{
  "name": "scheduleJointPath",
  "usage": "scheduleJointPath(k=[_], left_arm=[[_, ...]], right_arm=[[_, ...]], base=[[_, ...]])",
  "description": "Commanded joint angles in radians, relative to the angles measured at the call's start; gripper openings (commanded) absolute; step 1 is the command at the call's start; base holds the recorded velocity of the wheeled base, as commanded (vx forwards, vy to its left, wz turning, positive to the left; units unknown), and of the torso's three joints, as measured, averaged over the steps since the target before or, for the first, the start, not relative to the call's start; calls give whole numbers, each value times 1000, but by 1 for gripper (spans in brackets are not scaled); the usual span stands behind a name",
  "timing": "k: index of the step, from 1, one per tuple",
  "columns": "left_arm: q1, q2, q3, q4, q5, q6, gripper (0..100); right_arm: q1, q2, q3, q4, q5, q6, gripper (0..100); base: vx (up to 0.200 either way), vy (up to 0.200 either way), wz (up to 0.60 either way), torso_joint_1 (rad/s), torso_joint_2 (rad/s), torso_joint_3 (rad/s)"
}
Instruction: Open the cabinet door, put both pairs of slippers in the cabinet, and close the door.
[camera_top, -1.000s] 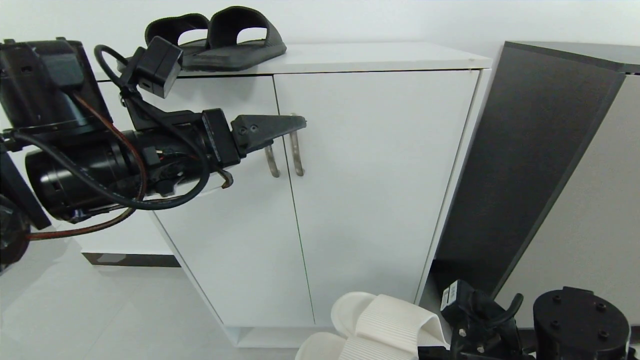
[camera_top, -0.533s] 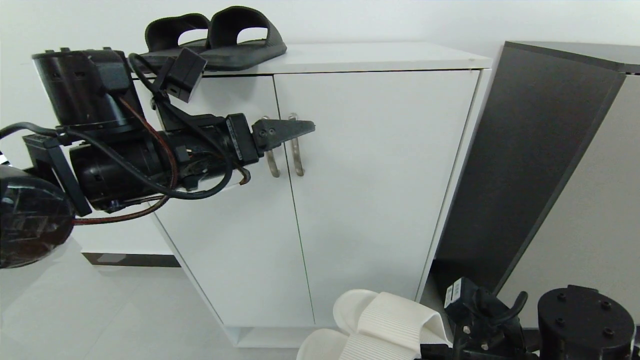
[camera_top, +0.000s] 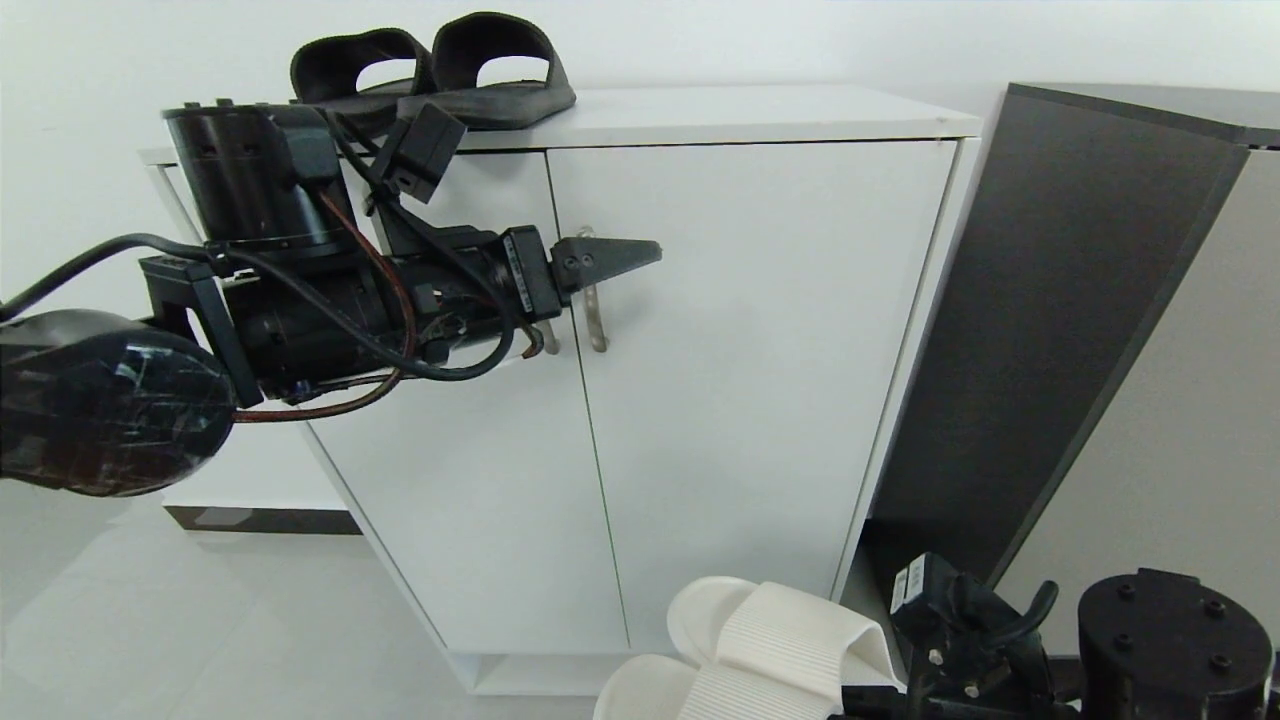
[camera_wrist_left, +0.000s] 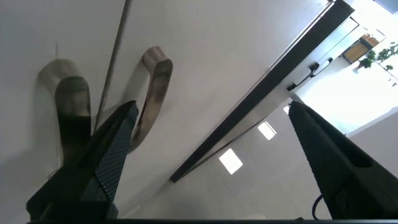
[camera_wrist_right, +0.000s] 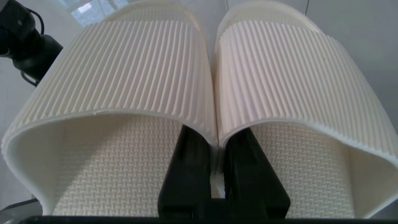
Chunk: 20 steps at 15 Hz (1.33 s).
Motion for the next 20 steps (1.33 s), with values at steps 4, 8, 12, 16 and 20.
scheduleJointPath(k=[4,8,12,16,20], left_arm=[[1,10,-1,-2,8,3,0],[-22,-5,46,-2,71,40,0],[-97,-171,214,-4,94,44,0],[-144,-370,367,-4,94,-8,0],[-97,-487,485,-4,88,-25,0]], right_arm=[[0,-4,0,-1,1,-2,0],[0,-10,-1,-2,1,-2,0],[2,-64,-1,-1,18,-2,0],[2,-127,38,-1,172,0,0],[2,-156,61,-1,228,-2,0]], base=[[0,0,0,0,0,0],[0,0,0,0,0,0],[0,0,0,0,0,0],[0,0,0,0,0,0],[0,0,0,0,0,0]])
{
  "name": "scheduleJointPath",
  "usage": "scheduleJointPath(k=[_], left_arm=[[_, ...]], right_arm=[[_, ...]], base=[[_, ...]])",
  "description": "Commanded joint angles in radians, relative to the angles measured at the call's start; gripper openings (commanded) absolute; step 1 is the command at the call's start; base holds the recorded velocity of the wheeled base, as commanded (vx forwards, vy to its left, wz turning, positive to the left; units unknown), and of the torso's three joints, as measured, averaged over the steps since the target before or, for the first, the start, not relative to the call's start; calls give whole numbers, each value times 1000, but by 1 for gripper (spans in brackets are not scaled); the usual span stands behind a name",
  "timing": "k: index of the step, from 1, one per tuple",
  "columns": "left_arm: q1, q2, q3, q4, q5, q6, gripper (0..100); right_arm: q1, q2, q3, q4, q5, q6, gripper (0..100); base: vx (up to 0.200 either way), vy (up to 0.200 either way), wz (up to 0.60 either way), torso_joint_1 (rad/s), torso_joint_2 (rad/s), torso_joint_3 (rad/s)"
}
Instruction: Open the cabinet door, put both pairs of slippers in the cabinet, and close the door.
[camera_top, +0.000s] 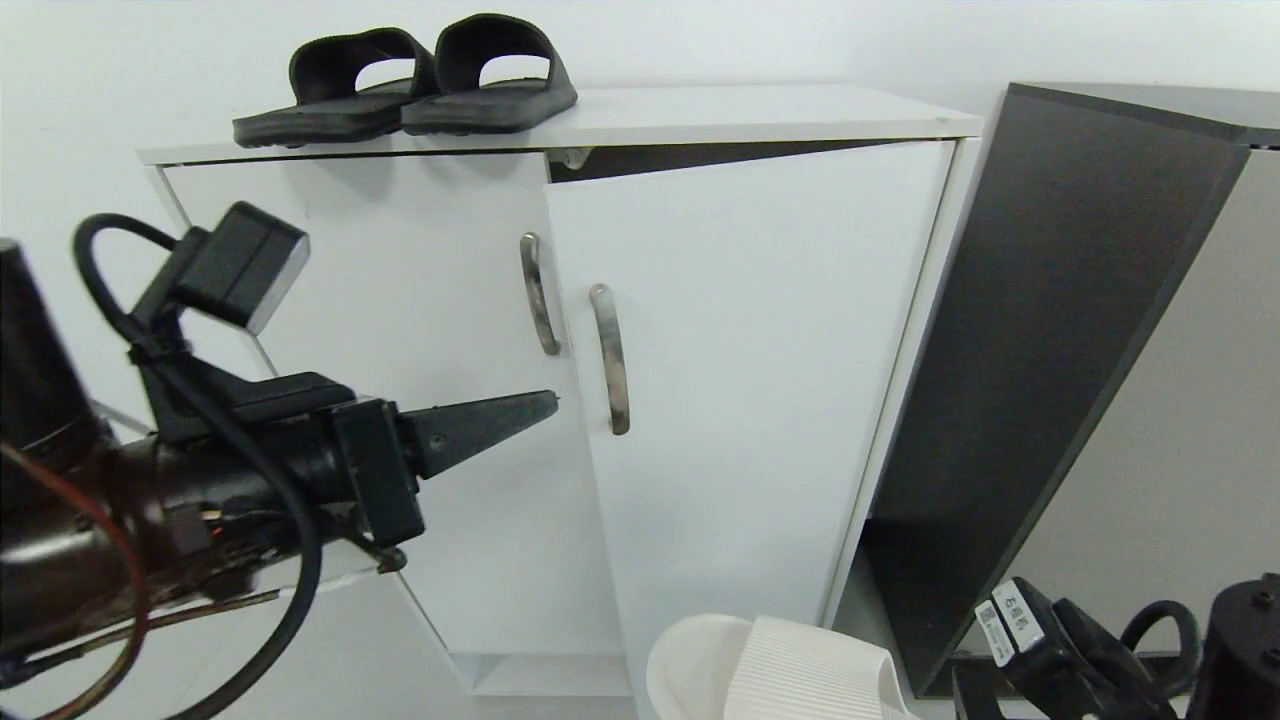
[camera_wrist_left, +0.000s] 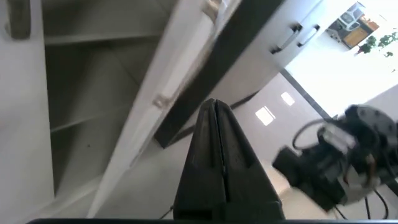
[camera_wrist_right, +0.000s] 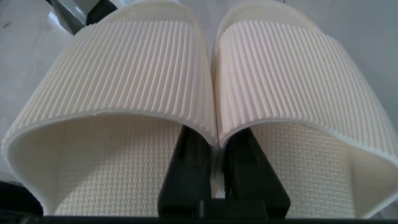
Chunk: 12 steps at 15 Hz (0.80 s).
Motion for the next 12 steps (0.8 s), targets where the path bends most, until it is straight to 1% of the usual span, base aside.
scheduleJointPath(k=[1,2,4,6,7,8,10,12], left_arm=[[72,-68,30,-2,-6,-3,0],[98,-45,14,-4,-11,-1,0],[166,37,-29,-51,-12,-1,0],[172,128,-47,-140,-12,0,0],[172,183,-63,-200,-12,6,0],[174,244,-104,-234,0,6,0],[174,304,-156,-232,29,5,0],[172,360,-216,-234,29,5,0]], right_arm=[[1,-15,3,0,2,-1,0],[1,-15,5,0,2,-1,0],[1,-18,5,0,0,-22,0],[1,-15,6,0,2,-27,0],[1,-14,8,0,2,-27,0],[1,-14,11,0,2,-27,0],[1,-17,13,0,2,-27,0],[1,-12,13,0,4,-27,0]], base=[[0,0,0,0,0,0],[0,0,0,0,0,0],[0,0,0,0,0,0],[0,0,0,0,0,0],[0,0,0,0,0,0],[0,0,0,0,0,0],[0,0,0,0,0,0],[0,0,0,0,0,0]])
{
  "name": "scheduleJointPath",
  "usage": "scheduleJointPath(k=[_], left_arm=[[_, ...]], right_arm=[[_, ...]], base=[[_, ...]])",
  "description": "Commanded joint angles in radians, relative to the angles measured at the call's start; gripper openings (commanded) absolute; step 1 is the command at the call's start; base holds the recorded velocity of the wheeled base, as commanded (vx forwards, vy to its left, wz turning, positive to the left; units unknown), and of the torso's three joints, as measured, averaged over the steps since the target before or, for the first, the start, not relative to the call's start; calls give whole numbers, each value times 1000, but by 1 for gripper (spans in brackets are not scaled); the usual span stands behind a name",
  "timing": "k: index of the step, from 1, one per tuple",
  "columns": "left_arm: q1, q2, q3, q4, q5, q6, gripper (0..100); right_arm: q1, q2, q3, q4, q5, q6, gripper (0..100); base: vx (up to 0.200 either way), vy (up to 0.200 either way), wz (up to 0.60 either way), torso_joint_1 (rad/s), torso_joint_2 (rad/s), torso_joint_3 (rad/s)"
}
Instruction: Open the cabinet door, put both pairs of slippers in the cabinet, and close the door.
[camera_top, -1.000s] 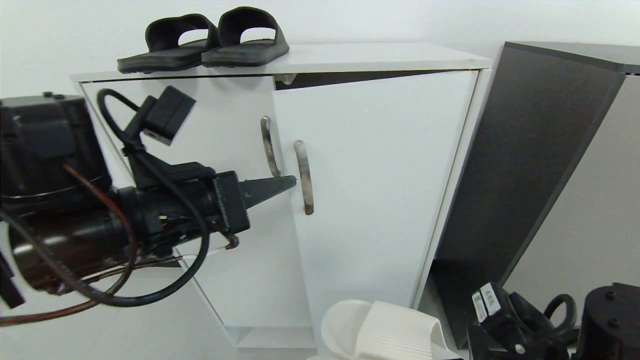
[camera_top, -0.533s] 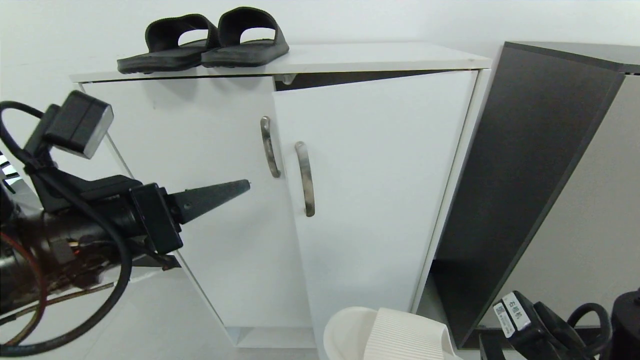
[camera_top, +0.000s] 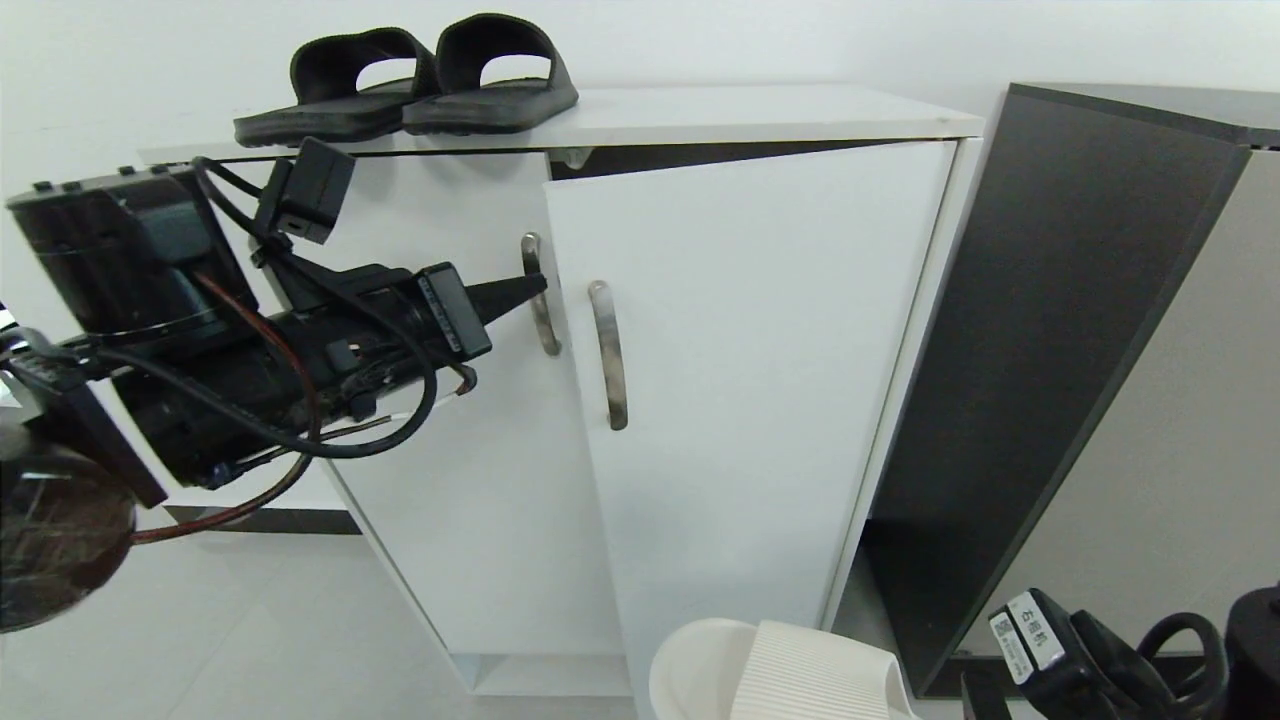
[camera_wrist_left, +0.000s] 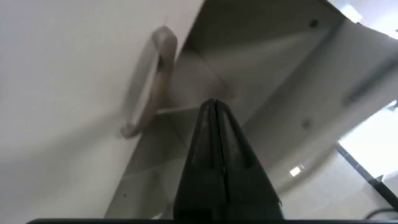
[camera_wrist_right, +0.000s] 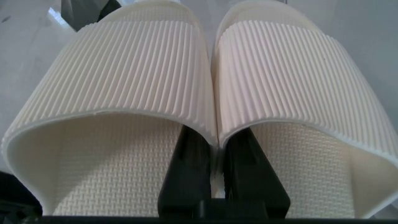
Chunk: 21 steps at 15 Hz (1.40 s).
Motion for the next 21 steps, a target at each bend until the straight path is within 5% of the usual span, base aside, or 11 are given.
scheduleJointPath(k=[1,6,9,11,12,13,21], left_arm=[[0,93,-58,-3,1,0,0],[-9,100,-61,-4,1,6,0],[-59,98,-59,-6,0,8,0],[-144,96,-52,-6,4,18,0],[-224,86,-29,-6,24,74,0],[-244,57,-19,-6,40,86,0],[-196,14,27,-6,47,86,0]], right_arm=[[0,6,-1,-1,1,0,0],[3,9,-2,1,1,0,0],[40,1,15,1,2,-1,0],[58,1,25,1,2,-6,0],[58,1,27,1,2,-7,0],[58,-1,27,1,4,-7,0],[117,3,25,1,-12,6,0]], base=[[0,0,0,0,0,0],[0,0,0,0,0,0],[-133,0,0,5,3,0],[-200,0,0,5,5,2],[-200,0,0,-7,-2,2],[-200,0,0,-2,-2,2],[-25,0,0,0,0,0]])
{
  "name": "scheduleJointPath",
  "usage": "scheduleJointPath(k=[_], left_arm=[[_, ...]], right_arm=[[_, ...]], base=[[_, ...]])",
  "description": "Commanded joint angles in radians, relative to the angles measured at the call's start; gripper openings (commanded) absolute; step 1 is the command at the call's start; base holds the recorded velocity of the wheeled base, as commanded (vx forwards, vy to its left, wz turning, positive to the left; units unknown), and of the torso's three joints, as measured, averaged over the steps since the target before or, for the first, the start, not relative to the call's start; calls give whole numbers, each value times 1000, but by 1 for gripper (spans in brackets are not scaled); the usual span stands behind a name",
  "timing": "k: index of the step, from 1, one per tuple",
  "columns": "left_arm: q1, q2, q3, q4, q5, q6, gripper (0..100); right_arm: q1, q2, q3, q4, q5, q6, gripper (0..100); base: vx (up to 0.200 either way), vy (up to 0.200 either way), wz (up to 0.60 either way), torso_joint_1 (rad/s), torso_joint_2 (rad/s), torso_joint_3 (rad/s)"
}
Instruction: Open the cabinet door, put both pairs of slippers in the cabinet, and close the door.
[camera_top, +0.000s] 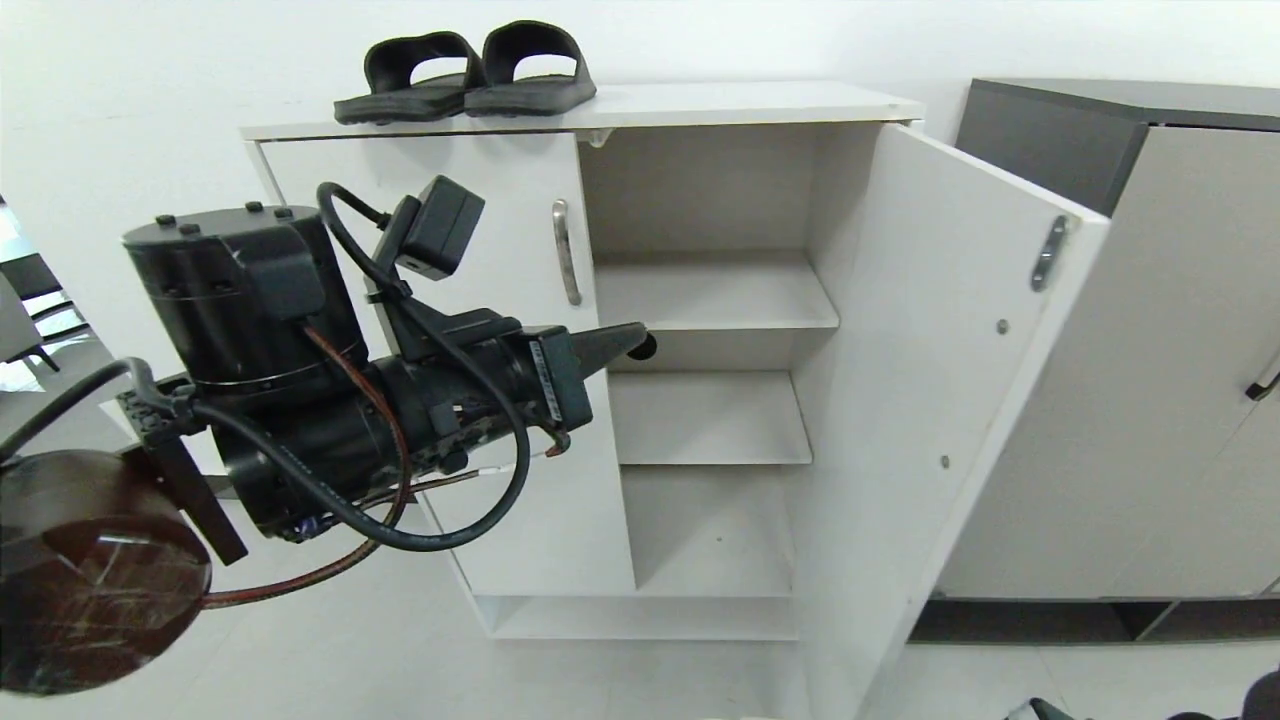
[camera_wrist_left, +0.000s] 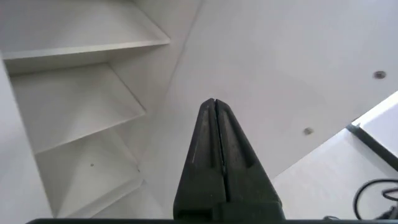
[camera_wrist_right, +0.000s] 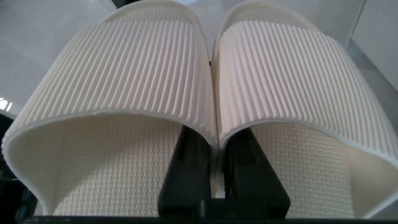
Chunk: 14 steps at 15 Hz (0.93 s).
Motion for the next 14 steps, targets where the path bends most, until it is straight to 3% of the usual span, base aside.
scheduleJointPath(k=[1,3,5,6,7,8,9,10,11,12,14], left_arm=[[15,-46,24,9,25,0,0],[15,-144,102,60,99,0,0],[41,-267,182,120,186,5,0],[62,-400,263,187,298,59,0],[64,-527,331,285,392,85,0],[91,-641,369,417,479,86,0],[162,-757,386,561,557,91,0],[274,-891,389,699,602,96,0],[348,-975,392,770,613,100,0],[469,-1118,414,862,631,129,0],[667,-1337,538,914,656,226,0]], right_arm=[[-40,28,-65,2,-45,45,0],[-95,87,-136,2,-163,174,0],[-146,154,-190,2,-254,189,0],[-146,183,-231,25,-353,189,0],[-146,211,-286,114,-465,187,0],[-149,222,-343,227,-573,191,0],[-155,220,-375,316,-599,195,0],[-166,214,-383,324,-602,194,0],[-166,211,-384,324,-605,194,0],[-166,194,-381,326,-605,191,0],[-165,190,-381,326,-605,189,0]], base=[[0,0,0,0,0,0],[0,0,0,0,0,0],[0,0,0,0,0,0],[0,0,0,0,0,0],[0,0,0,0,0,0],[0,0,0,0,0,0],[0,0,0,0,0,0],[0,0,0,0,0,0],[0,0,0,0,0,0],[0,0,0,0,0,0],[0,0,0,0,0,0]])
